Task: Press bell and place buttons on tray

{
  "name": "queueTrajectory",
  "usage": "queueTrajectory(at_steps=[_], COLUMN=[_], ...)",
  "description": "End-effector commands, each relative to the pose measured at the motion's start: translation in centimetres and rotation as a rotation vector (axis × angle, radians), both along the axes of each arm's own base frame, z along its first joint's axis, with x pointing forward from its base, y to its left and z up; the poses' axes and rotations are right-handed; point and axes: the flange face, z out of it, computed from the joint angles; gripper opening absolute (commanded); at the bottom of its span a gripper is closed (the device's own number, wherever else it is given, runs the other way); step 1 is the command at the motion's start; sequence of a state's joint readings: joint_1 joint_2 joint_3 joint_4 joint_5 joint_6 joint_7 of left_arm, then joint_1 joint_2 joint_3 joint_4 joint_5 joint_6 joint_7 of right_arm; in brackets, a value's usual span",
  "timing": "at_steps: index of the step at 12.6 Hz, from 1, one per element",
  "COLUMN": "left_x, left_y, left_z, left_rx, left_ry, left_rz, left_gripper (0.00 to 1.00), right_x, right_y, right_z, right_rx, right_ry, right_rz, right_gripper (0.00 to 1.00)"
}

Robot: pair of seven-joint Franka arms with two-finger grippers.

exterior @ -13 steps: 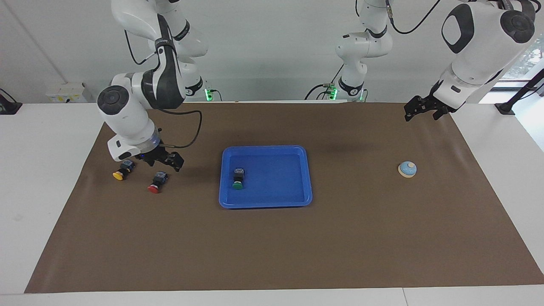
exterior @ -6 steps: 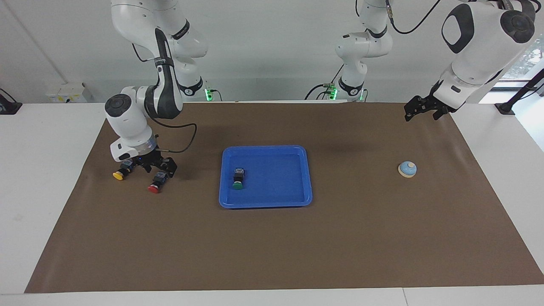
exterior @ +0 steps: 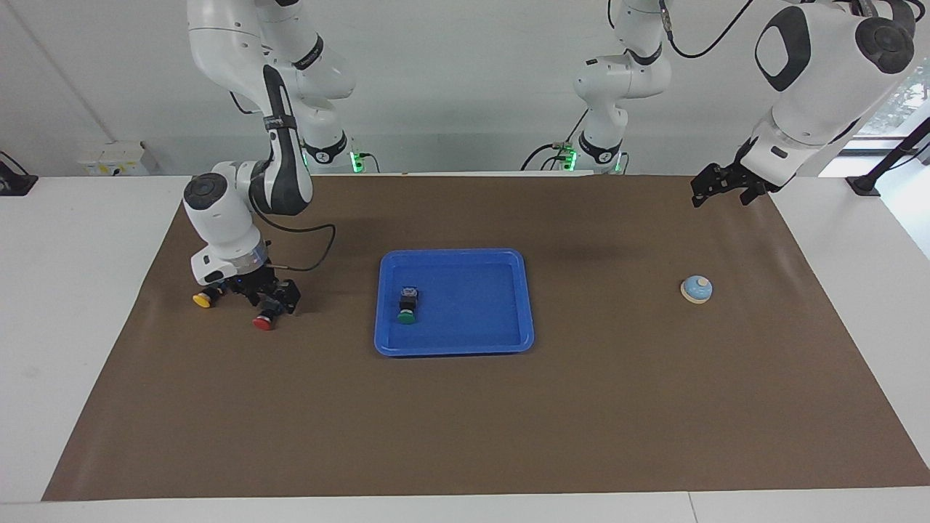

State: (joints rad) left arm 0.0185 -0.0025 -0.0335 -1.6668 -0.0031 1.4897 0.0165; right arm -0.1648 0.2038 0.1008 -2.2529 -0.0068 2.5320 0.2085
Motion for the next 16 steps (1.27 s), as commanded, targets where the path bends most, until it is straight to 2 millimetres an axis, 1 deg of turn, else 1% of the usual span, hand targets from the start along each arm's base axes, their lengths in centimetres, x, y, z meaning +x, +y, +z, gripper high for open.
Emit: queueTrajectory(at_steps=[1, 2, 3, 4, 5, 6, 7, 8, 9, 10, 11, 12, 13, 14, 16], left_x=[-0.5, -0.5, -0.5, -0.5, -0.4, -0.5, -0.5, -0.5, -0.5, -0.5, -0.5, -0.5, -0.5, -0.5, -0.5], left_y=[0.1, 0.1, 0.1, 0.1, 0.1, 0.1, 0.1, 0.1, 0.1, 0.1, 0.1, 0.1, 0.1, 0.1, 0.1], left_z=[0.6, 0.6, 0.6, 0.6, 0.6, 0.6, 0.6, 0.6, 0.6, 0.6, 0.6, 0.6, 0.6, 0.6, 0.6], left_rx=[-0.003, -0.003, -0.003, -0.003, -0.003, -0.003, -0.003, -0.003, -0.003, -0.003, -0.003, -0.003, -0.003, -0.003, -0.003], left_ry=[-0.001, -0.001, -0.001, -0.001, 0.000, -0.001, -0.001, -0.001, -0.001, -0.001, -0.001, -0.001, -0.001, -0.001, -0.001], left_rz=[0.012, 0.012, 0.012, 0.012, 0.012, 0.012, 0.012, 0.012, 0.012, 0.012, 0.012, 0.012, 0.012, 0.012, 0.012], left_gripper=[1.00, 1.00, 1.00, 1.00, 1.00, 1.00, 1.00, 1.00, 1.00, 1.00, 1.00, 1.00, 1.00, 1.00, 1.00], right_x=[0.1, 0.1, 0.2, 0.6, 1.3, 2.3, 3.1, 4.0, 4.4, 4.5, 4.0, 3.3, 2.2, 1.0, 0.1], right_y=[-0.4, -0.2, 0.3, 0.5, 1.6, 4.0, 5.9, 9.1, 12.4, 16.1, 19.9, 23.5, 26.9, 30.2, 33.3], right_z=[-0.7, -0.6, -0.4, 0.6, 1.9, 3.7, 5.5, 7.5, 9.0, 10.4, 11.0, 11.2, 11.4, 10.8, 9.6], right_rx=[-0.001, 0.000, 0.000, 0.001, 0.002, 0.002, -0.002, -0.008, -0.010, -0.011, -0.011, -0.011, -0.012, -0.010, -0.005], right_ry=[-0.005, 0.007, 0.016, 0.035, 0.055, 0.075, 0.092, 0.100, 0.101, 0.095, 0.093, 0.089, 0.089, 0.092, 0.088], right_rz=[0.022, 0.024, 0.028, 0.030, 0.044, 0.061, 0.051, 0.062, 0.066, 0.058, 0.063, 0.065, 0.083, 0.091, 0.057], right_gripper=[0.12, 0.00, 0.00, 0.00, 0.00, 0.00, 0.00, 0.00, 0.00, 0.00, 0.00, 0.00, 0.00, 0.00, 0.00])
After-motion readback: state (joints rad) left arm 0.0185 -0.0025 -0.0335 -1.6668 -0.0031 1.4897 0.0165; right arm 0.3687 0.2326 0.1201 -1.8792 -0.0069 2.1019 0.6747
